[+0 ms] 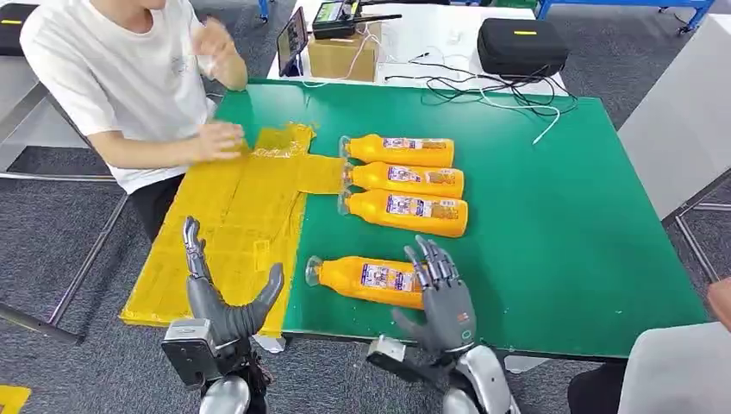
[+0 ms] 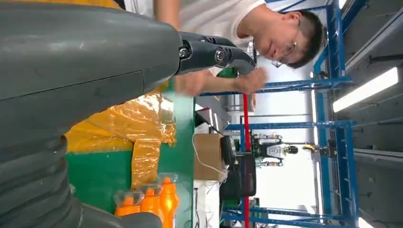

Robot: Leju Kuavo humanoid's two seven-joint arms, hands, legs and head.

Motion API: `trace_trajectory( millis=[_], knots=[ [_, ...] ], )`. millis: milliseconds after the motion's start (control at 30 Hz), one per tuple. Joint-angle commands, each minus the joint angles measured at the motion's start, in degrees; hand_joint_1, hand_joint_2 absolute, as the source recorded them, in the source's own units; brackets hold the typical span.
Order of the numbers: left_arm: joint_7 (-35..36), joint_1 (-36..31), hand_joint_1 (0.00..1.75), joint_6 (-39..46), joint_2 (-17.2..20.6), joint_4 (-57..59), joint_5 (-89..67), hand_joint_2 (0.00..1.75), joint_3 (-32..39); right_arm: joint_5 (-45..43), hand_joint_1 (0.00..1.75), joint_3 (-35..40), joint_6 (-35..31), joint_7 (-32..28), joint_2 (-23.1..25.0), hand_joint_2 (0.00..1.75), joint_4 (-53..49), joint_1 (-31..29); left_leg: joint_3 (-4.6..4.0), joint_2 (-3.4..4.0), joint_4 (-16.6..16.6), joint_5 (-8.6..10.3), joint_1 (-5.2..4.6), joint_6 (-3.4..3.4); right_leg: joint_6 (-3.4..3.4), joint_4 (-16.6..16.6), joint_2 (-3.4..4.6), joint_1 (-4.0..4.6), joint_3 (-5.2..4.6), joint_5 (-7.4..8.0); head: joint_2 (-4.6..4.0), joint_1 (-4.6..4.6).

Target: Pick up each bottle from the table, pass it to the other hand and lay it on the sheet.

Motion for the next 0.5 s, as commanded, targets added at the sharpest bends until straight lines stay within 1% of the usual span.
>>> trace_trajectory(
  millis=[33,67,100,133,200,267,333,400,433,500],
  knots=[
    [0.20,-1.37,0.00,-0.11,0.55,2.41,-0.71,1.75,0.10,3.38,0.00,-0.42,1.20,3.53,-1.92,1.75,12.53,-8.03,0.24,0.10,-0.06,-0.08,0.12,-0.12,-0.15,-0.13,0.06,0.13,0.26,-0.03,0.02,-0.02],
    [0.20,-1.37,0.00,-0.11,0.55,2.41,-0.71,1.75,0.10,3.38,0.00,-0.42,1.20,3.53,-1.92,1.75,12.53,-8.03,0.19,0.11,-0.05,-0.06,0.06,-0.08,-0.10,-0.08,0.08,0.07,0.17,-0.02,0.00,0.00],
    [0.20,-1.30,0.00,-0.11,0.53,2.42,-0.82,1.75,0.04,4.52,0.00,-0.07,3.34,5.25,-1.99,1.75,13.97,-9.17,0.12,0.05,-0.05,-0.03,0.03,-0.06,-0.07,-0.06,0.03,0.04,0.12,-0.01,0.00,0.00],
    [0.20,-1.26,0.00,-0.11,0.67,2.29,-0.78,1.75,-0.10,6.15,0.00,1.15,7.34,7.41,-2.31,1.75,15.66,-10.55,0.20,0.05,-0.03,-0.08,0.08,-0.10,-0.13,-0.07,0.03,0.09,0.22,-0.05,0.00,0.00],
    [0.20,-1.27,0.00,-0.11,0.82,1.89,-0.80,1.75,-0.54,5.19,0.00,1.61,9.69,7.77,-1.64,1.75,17.81,-12.05,0.22,0.13,-0.03,-0.08,0.08,-0.10,-0.12,-0.07,0.11,0.09,0.21,-0.02,0.02,0.00],
    [0.20,-1.31,0.00,-0.11,0.83,1.81,-0.72,1.75,-0.66,4.69,0.00,1.77,10.38,7.48,-1.38,1.75,18.22,-12.34,0.19,0.17,-0.01,-0.07,0.08,-0.11,-0.13,-0.04,0.13,0.09,0.16,-0.01,0.00,-0.02],
    [0.20,-1.52,0.00,-0.11,0.73,1.81,-0.95,1.75,-0.93,3.61,0.00,3.04,12.25,7.34,-0.20,1.75,20.16,-13.63,0.14,0.05,0.00,-0.05,0.10,-0.11,-0.14,-0.05,0.02,0.11,0.17,-0.01,0.00,0.00],
    [0.20,-1.55,0.00,-0.11,0.72,1.80,-0.95,1.75,-0.99,3.64,0.00,3.73,12.98,7.46,0.09,1.75,20.70,-13.92,0.17,0.17,0.01,-0.08,0.09,-0.13,-0.16,-0.03,0.16,0.10,0.14,-0.01,0.00,0.00],
    [0.20,-1.37,0.00,-0.11,0.75,1.56,-1.13,1.75,-0.89,3.84,0.00,4.69,15.02,8.88,0.03,1.75,21.33,-14.42,0.14,0.16,-0.01,-0.07,0.09,-0.11,-0.14,-0.03,0.15,0.10,0.13,-0.01,0.00,-0.02],
    [0.20,-1.11,0.00,-0.11,0.83,1.16,-0.88,1.75,-0.81,3.90,0.00,5.10,15.88,10.01,-0.07,1.75,21.53,-14.56,0.15,0.13,-0.01,-0.07,0.08,-0.11,-0.13,-0.02,0.10,0.09,0.14,-0.03,0.02,0.00]
  ],
)
